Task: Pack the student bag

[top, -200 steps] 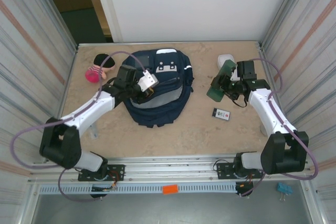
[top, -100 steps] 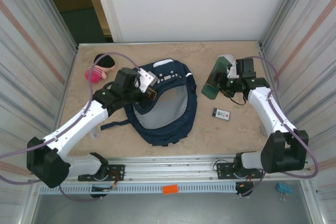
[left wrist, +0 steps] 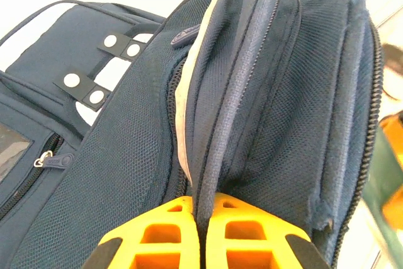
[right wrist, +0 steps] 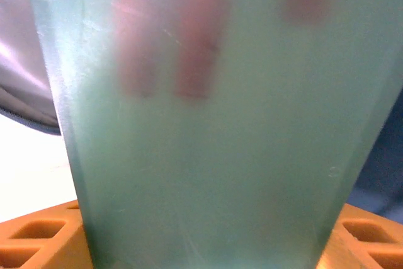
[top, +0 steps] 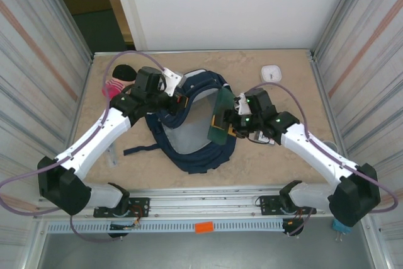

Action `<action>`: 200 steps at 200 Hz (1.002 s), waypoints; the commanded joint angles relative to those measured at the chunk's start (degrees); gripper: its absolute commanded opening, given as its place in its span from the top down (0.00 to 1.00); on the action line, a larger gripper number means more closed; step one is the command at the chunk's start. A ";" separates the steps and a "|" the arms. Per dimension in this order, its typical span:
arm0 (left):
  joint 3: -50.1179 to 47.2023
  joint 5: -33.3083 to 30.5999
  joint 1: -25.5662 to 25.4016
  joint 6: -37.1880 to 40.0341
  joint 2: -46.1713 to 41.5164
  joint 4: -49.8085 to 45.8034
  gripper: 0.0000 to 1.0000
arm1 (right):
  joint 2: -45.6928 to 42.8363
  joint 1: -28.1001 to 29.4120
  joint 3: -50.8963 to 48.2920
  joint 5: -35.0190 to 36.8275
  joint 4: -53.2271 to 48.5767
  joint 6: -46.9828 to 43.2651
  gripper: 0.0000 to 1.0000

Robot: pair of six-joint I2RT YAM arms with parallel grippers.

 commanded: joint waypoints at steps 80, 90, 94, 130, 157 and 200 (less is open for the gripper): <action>3.76 5.53 1.57 -2.93 -1.85 10.12 1.00 | 17.26 6.32 6.94 0.65 12.59 7.93 0.49; 3.66 5.90 1.57 -3.26 -1.91 10.41 1.00 | 19.06 6.38 8.11 0.84 13.40 8.28 0.49; 3.66 5.94 1.57 -3.34 -1.98 10.48 1.00 | 19.71 6.54 8.17 1.01 14.14 8.57 0.49; 3.55 6.15 1.58 -3.35 -2.49 10.99 1.00 | 24.09 6.82 8.46 1.24 22.39 12.08 0.37; 3.55 5.74 1.84 -3.15 -2.80 10.88 1.00 | 23.59 6.82 7.99 3.01 19.45 11.20 0.26; 2.89 5.89 2.19 -3.13 -3.02 10.98 1.00 | 20.31 6.16 3.75 7.24 17.35 11.11 0.21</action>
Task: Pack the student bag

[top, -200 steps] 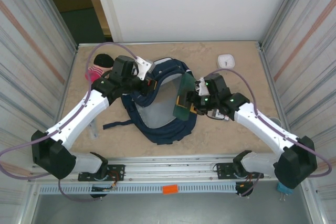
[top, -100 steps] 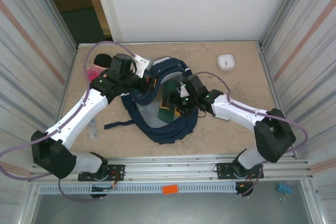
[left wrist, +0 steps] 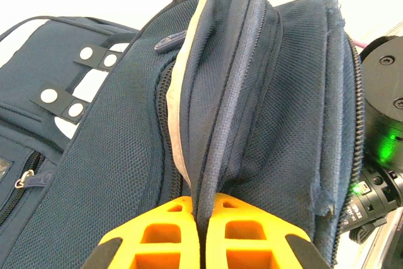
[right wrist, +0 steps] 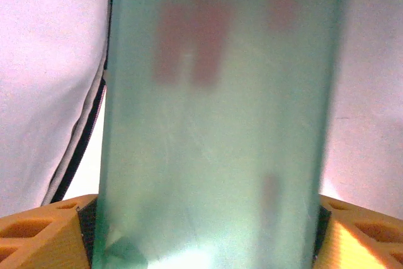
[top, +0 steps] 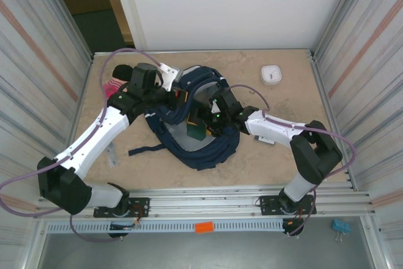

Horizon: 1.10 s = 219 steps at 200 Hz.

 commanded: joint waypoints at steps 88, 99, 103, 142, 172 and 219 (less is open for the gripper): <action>2.20 3.09 0.48 -0.38 -2.96 8.63 1.00 | 2.09 1.52 -1.33 10.20 4.16 1.28 0.44; 2.21 3.22 0.53 -0.41 -2.85 8.79 1.00 | 3.49 1.82 -0.73 9.95 5.20 1.30 0.47; 2.26 3.23 0.48 -0.42 -2.84 8.85 1.00 | 4.02 1.99 -0.50 9.86 5.73 1.31 0.48; 2.30 3.43 0.48 -0.79 -2.33 9.60 1.00 | 9.95 3.19 3.29 8.19 10.12 1.33 0.57; 1.99 2.90 0.57 -0.53 -2.14 9.77 1.00 | 12.89 3.41 5.44 5.84 15.61 1.68 0.62; 0.04 -0.10 1.25 -1.16 -2.93 9.99 1.00 | 4.38 3.37 2.14 10.67 5.86 1.26 0.42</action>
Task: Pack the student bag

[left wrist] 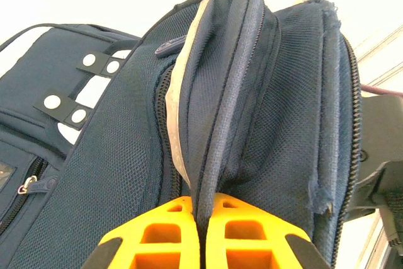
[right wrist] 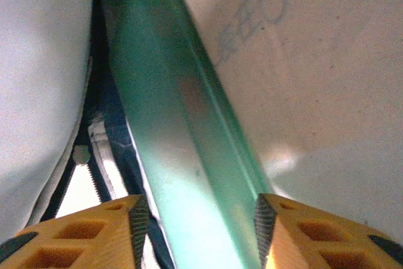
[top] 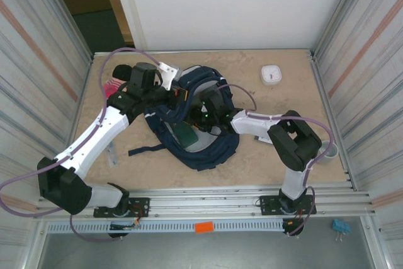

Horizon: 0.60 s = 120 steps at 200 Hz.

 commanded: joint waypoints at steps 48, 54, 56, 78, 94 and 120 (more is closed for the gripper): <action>-1.67 -3.36 1.96 -2.79 -3.35 10.01 1.00 | -15.01 3.60 -8.79 2.11 -13.84 6.33 0.45; -1.79 -3.54 2.13 -2.98 -3.45 10.24 1.00 | -15.06 4.11 -8.89 1.79 -14.39 6.81 0.46; -1.79 -3.54 2.15 -3.05 -3.45 10.30 1.00 | -15.03 4.34 -8.96 1.70 -14.49 6.97 0.46; -2.03 -3.54 2.33 -3.67 -3.49 11.12 1.00 | -13.31 5.55 -9.37 -0.20 -12.79 9.06 0.49; -1.89 -2.91 2.33 -3.97 -3.29 11.58 1.00 | -11.08 5.58 -8.84 -1.27 -11.06 9.55 0.51; -1.79 -1.84 2.33 -4.07 -3.22 11.71 1.00 | -6.87 5.57 -7.90 -3.16 -5.71 11.20 0.57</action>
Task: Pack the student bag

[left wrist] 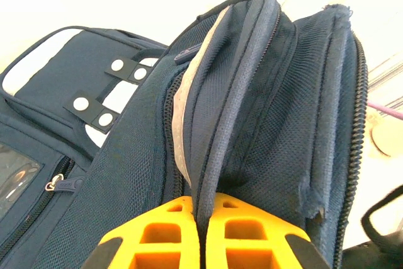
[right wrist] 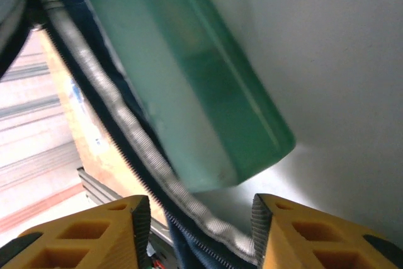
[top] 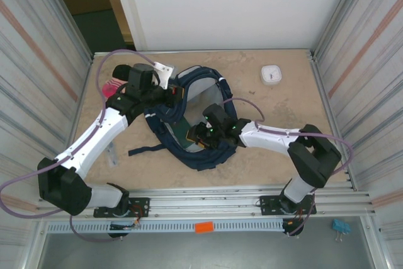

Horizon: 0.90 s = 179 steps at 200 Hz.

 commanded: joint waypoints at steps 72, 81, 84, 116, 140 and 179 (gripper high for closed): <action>1.29 3.05 0.86 -0.15 -2.79 8.18 1.00 | 14.23 -1.96 11.26 -3.16 11.61 2.01 0.70; 1.29 3.20 0.85 0.07 -2.79 7.99 1.00 | 15.36 -2.44 12.51 -3.12 11.98 1.38 0.71; 1.30 3.19 0.84 0.10 -2.78 7.98 1.00 | 15.63 -2.54 12.92 -3.03 12.14 1.25 0.71; 0.97 2.42 0.89 0.76 -3.18 7.30 1.00 | 15.99 -4.13 13.31 -2.64 13.91 0.57 0.69; 0.59 0.66 0.86 1.54 -3.57 6.35 1.00 | 10.67 -4.19 9.64 -0.46 11.58 -1.29 0.63; -1.36 -0.49 1.00 1.96 -4.33 5.79 1.00 | -3.76 -5.11 2.90 5.72 -4.16 -7.49 0.54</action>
